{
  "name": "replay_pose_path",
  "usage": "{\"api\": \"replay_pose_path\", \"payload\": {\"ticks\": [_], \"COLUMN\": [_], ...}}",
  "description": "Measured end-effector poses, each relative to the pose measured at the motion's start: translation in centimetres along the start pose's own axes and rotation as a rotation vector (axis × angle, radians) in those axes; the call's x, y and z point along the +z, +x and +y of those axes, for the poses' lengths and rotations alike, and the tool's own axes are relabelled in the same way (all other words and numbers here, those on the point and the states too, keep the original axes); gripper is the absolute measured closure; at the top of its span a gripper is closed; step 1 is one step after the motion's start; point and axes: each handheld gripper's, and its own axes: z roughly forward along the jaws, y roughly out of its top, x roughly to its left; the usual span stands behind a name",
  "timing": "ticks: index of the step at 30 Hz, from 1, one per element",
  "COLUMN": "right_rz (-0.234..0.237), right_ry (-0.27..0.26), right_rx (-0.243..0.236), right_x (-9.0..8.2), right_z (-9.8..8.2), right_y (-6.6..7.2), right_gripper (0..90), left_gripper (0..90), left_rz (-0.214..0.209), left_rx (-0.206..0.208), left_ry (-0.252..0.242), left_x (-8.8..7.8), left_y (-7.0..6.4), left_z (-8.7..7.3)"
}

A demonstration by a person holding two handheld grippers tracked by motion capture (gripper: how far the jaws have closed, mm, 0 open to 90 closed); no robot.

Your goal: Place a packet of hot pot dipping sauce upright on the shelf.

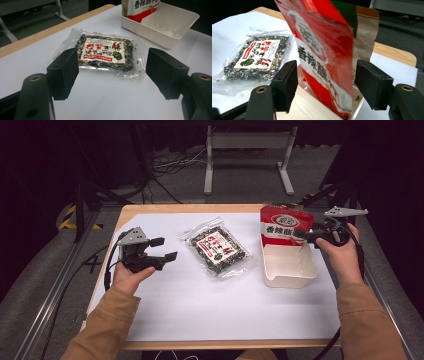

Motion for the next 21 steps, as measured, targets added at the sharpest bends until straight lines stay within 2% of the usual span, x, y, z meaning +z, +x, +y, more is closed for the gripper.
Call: {"api": "replay_pose_path", "payload": {"ticks": [4, 6, 10, 11, 13, 15, 17, 19, 21], "right_rz": [0.001, -0.009, -0.045, -0.053, -0.052, -0.067, -0.062, -0.053, -0.045], "right_ry": [-0.022, -0.029, -0.026, -0.027, -0.028, -0.030, -0.034, -0.046, -0.054], "right_rx": [-0.018, -0.025, -0.039, -0.041, -0.025, -0.040, -0.043, -0.051, -0.050], "right_x": [-1.0, -1.5, -2.2, -2.4, -2.8, -3.3, -3.7, -4.1, -4.3], "right_z": [0.0, -0.1, -0.3, -0.3, -0.5, -0.8, -0.9, -1.0, -1.1], "right_y": [0.8, 1.1, 1.7, 1.9, 2.4, 2.9, 3.6, 4.4, 5.0], "right_gripper": [34.0, 33.5, 32.3, 31.2, 29.2, 29.0, 29.0, 29.1, 29.4], "left_gripper": [26.8, 27.3, 27.4, 27.4, 27.2, 27.0, 26.5, 26.7, 26.6], "left_rz": [-0.002, 0.011, 0.023, 0.030, 0.035, 0.038, 0.049, 0.082, 0.102], "left_rx": [-0.026, -0.006, -0.006, 0.008, 0.008, 0.002, 0.006, 0.009, -0.002], "left_ry": [0.000, 0.003, 0.007, 0.009, 0.011, 0.012, 0.014, 0.029, 0.041], "left_x": [0.1, 0.1, 0.2, 0.2, 0.3, 0.4, 0.5, 0.6, 0.7], "left_y": [0.3, 0.3, 0.2, 0.4, 0.5, 0.5, 0.6, 0.6, 0.6], "left_z": [0.0, 0.0, 0.1, 0.1, 0.1, 0.1, 0.0, 0.0, -0.1]}}
